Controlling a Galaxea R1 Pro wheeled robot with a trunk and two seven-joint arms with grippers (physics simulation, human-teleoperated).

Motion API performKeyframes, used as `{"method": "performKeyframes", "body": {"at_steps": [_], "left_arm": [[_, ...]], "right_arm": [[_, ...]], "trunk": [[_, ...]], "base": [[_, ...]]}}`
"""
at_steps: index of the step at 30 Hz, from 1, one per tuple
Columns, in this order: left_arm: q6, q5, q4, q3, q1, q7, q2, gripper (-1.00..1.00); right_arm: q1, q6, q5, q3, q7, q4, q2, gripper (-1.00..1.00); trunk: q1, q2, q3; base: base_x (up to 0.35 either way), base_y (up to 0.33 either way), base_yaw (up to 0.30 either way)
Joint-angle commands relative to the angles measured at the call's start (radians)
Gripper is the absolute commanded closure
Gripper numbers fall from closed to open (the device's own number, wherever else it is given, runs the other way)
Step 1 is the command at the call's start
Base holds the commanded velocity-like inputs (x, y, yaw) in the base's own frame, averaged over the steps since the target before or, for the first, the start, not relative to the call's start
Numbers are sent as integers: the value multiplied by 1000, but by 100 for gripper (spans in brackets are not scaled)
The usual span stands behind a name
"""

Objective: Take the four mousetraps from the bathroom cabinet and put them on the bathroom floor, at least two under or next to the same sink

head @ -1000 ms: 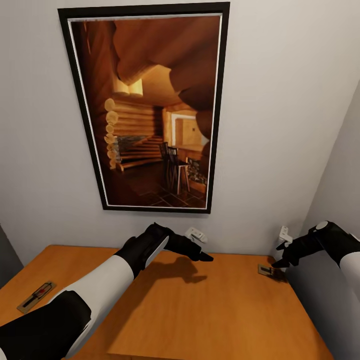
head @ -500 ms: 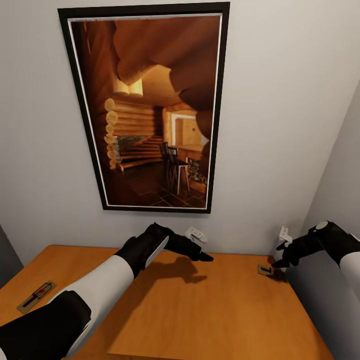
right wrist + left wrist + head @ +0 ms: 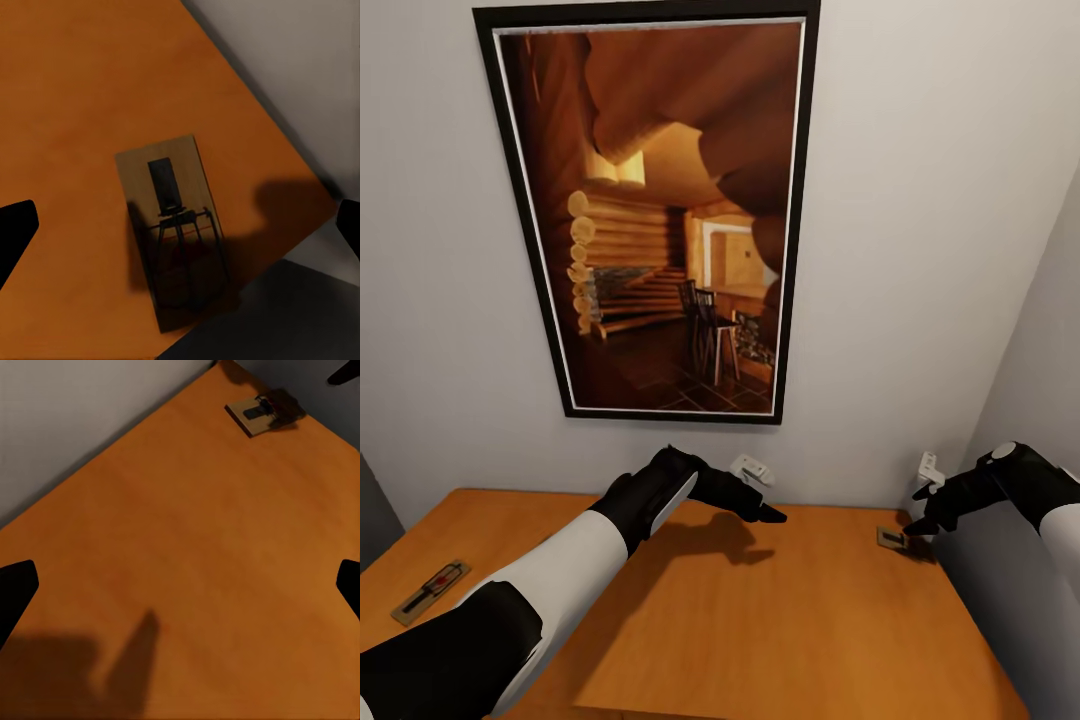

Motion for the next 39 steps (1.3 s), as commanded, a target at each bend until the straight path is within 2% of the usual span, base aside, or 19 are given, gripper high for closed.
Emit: {"method": "performKeyframes", "body": {"at_steps": [1, 31, 39], "left_arm": [[8, 9, 0, -2, -1, 2, 0, -100], [8, 9, 0, -2, -1, 2, 0, -100], [8, 9, 0, -2, -1, 2, 0, -100]], "right_arm": [[-1, 10, -1, 2, 4, -2, 0, -100], [-1, 9, 0, 2, 11, -3, 0, -100], [-1, 9, -1, 2, 11, -3, 2, -100]], "trunk": [[4, -9, -5], [119, -219, -99], [119, -219, -99]], "base": [[0, 0, 0], [0, 0, 0], [0, 0, 0]]}}
